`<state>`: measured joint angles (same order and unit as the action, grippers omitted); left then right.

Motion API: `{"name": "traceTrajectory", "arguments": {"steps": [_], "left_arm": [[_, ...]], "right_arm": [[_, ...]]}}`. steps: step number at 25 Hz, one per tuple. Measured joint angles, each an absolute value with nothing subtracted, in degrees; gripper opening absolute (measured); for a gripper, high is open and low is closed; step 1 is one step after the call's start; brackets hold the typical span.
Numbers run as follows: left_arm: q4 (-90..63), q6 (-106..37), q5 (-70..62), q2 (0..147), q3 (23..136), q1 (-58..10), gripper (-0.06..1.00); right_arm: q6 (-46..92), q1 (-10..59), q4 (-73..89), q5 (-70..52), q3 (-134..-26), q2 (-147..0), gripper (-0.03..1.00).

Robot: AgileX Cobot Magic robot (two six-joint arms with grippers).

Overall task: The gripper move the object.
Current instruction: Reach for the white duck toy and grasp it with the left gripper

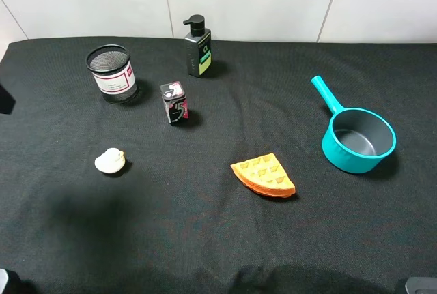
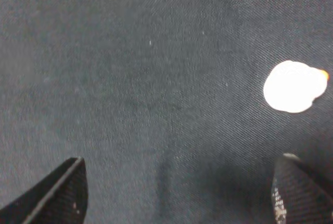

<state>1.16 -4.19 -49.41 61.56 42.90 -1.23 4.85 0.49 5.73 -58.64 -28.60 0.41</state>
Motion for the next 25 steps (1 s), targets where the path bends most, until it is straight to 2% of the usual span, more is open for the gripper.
{"name": "traceTrajectory", "arguments": {"steps": [5,18,25], "left_arm": [[1.2,-7.4,-46.2,69.1,43.2,-3.6,0.76],[1.2,-9.4,-40.5,82.0,43.5,-19.8,0.76],[1.2,-9.4,-39.0,88.6,43.5,-23.2,0.76]], "right_arm": [[4.8,0.5,5.7,-58.6,-28.6,0.4,0.69],[4.8,0.5,5.8,-58.6,-28.6,0.4,0.69],[4.8,0.5,5.8,-58.6,-28.6,0.4,0.69]]}}
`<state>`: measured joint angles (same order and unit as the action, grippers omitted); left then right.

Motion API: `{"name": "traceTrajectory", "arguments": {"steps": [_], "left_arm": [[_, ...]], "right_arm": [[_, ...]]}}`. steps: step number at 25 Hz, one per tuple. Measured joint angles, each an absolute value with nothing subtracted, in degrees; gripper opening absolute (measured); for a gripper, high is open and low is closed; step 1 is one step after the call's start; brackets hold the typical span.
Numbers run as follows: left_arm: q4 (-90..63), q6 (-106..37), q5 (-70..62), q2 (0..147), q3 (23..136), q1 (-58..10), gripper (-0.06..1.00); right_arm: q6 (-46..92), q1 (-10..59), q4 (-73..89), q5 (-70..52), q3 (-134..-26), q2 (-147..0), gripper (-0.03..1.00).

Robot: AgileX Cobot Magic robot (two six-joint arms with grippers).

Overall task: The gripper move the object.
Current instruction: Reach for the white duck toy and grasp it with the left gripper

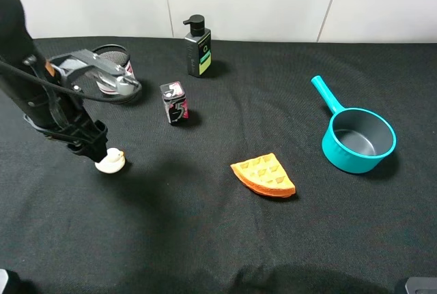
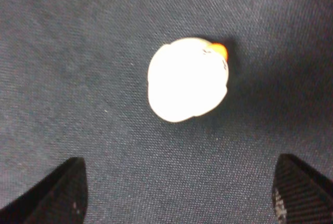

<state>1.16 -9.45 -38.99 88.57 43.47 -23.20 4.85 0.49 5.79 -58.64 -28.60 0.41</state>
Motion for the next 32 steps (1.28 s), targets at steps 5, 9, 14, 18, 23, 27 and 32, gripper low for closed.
{"name": "traceTrajectory", "arguments": {"steps": [5,9,14,18,23,27,32], "left_arm": [[1.1,-9.4,-38.4,92.0,43.5,-23.2,0.76],[1.0,-9.4,-36.0,93.5,43.5,-23.2,0.76],[1.0,-9.4,-33.4,96.3,43.5,-23.2,0.76],[1.0,-9.4,-32.8,98.9,43.5,-23.2,0.76],[1.0,-9.4,-30.4,100.2,43.5,-23.2,0.76],[1.0,-9.4,-29.4,100.2,43.6,-23.2,0.76],[1.0,-9.4,-29.3,100.2,43.6,-23.5,0.76]], "right_arm": [[4.8,0.5,5.8,-58.6,-28.6,0.4,0.69],[4.8,0.5,5.7,-58.6,-28.6,0.4,0.69],[4.8,0.5,5.7,-58.6,-28.6,0.4,0.69],[4.8,0.5,5.7,-58.6,-28.6,0.4,0.69],[4.8,0.5,5.7,-58.6,-28.6,0.4,0.69],[4.8,0.5,5.7,-58.6,-28.6,0.4,0.69],[4.8,0.5,5.7,-58.6,-28.6,0.4,0.69]]}}
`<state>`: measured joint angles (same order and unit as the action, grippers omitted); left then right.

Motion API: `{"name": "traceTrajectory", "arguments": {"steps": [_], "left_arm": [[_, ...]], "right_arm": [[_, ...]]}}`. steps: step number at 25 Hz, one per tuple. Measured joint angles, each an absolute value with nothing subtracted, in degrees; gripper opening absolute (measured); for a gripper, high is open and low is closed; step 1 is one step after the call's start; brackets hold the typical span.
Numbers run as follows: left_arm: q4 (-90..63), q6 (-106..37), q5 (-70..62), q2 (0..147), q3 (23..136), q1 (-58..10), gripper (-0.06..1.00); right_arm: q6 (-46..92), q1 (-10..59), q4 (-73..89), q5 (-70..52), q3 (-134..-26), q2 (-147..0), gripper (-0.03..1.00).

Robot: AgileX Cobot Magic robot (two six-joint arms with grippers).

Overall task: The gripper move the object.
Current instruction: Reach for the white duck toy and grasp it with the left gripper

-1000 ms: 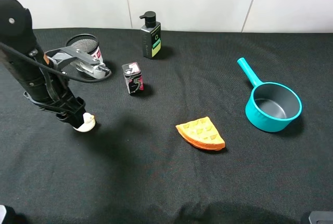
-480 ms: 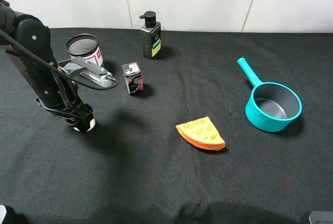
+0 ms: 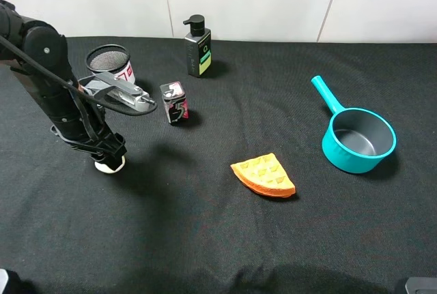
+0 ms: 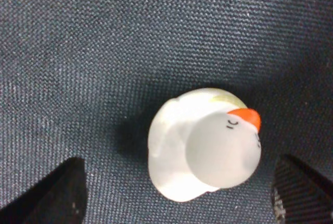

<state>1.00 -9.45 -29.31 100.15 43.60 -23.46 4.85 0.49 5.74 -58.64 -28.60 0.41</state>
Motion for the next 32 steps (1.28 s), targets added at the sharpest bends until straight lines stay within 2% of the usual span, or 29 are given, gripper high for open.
{"name": "traceTrajectory", "arguments": {"steps": [32], "left_arm": [[1.0,-9.3,-29.0,100.2,43.6,-24.6,0.76]], "right_arm": [[4.8,0.5,5.7,-58.6,-28.6,0.4,0.69]]}}
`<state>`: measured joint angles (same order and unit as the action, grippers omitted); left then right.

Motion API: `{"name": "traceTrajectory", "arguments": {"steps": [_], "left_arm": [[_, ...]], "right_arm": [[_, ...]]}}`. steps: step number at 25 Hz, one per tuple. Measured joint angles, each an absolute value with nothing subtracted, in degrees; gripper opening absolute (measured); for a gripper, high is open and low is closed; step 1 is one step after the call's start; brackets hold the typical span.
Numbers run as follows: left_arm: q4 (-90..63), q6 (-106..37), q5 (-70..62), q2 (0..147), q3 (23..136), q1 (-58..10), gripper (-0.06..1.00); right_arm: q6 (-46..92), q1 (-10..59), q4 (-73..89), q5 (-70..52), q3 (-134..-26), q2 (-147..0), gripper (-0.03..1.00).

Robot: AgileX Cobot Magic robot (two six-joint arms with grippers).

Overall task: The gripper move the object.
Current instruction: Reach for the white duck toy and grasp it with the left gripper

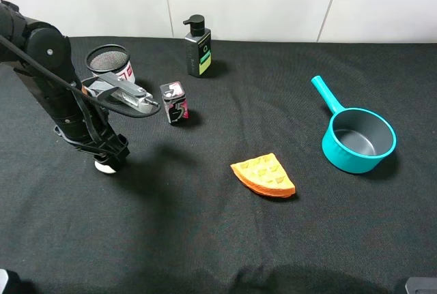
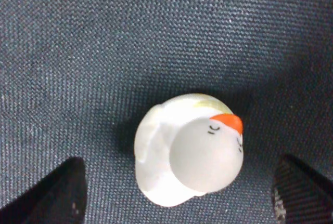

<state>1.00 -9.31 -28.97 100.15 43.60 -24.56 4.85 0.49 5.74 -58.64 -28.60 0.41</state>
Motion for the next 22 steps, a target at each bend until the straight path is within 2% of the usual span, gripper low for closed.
{"name": "traceTrajectory", "arguments": {"steps": [22], "left_arm": [[1.7,-8.1,-27.3,100.2,43.6,-24.6,0.76]], "right_arm": [[4.8,0.5,5.7,-58.6,-28.6,0.4,0.69]]}}
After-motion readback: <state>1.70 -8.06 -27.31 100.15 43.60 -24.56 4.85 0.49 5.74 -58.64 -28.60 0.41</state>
